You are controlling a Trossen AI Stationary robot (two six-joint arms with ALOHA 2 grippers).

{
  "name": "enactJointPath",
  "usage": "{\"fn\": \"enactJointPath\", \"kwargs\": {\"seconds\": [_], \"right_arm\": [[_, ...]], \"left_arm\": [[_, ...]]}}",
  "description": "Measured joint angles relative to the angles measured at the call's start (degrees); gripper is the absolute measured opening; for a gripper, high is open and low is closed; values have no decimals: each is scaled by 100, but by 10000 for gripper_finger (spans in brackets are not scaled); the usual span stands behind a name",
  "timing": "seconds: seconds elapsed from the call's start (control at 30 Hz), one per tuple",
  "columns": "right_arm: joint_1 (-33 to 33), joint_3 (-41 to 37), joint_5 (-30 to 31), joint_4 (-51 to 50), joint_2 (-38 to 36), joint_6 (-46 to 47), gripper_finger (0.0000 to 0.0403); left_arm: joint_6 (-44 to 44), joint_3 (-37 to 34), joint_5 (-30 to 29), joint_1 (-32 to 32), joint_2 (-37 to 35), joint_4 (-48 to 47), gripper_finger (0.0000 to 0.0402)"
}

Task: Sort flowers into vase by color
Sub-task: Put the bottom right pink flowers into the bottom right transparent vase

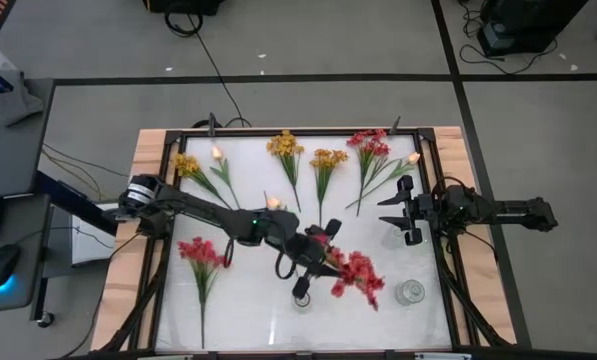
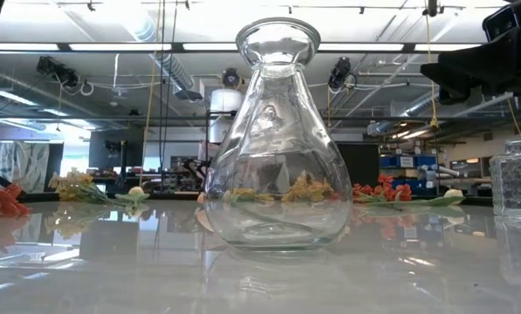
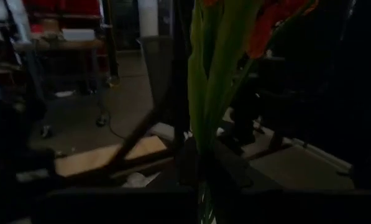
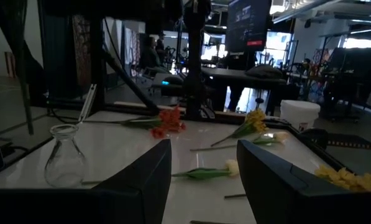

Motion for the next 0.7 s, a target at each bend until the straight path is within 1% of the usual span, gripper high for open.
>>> {"fn": "enactJointPath", "kwargs": {"seconds": [0.3, 0.43, 0.5, 0.6, 0.7], "right_arm": [[0, 0, 0, -4, 0, 1, 192], [-2, 0, 0, -4, 0, 2, 192], [0, 0, 0, -4, 0, 2, 192], [0, 0, 0, -3, 0, 1, 192], [0, 0, 0, -5, 0, 1, 192]], "left_arm": [[-319, 145, -291, 466, -12, 45, 23], [-835, 143, -316, 548, -15, -228, 23], [-1095, 143, -324, 528, -63, -437, 23], [-1164, 143, -455, 354, -87, -613, 23], [-1162, 143, -907, 125, -111, -1023, 22]]}}
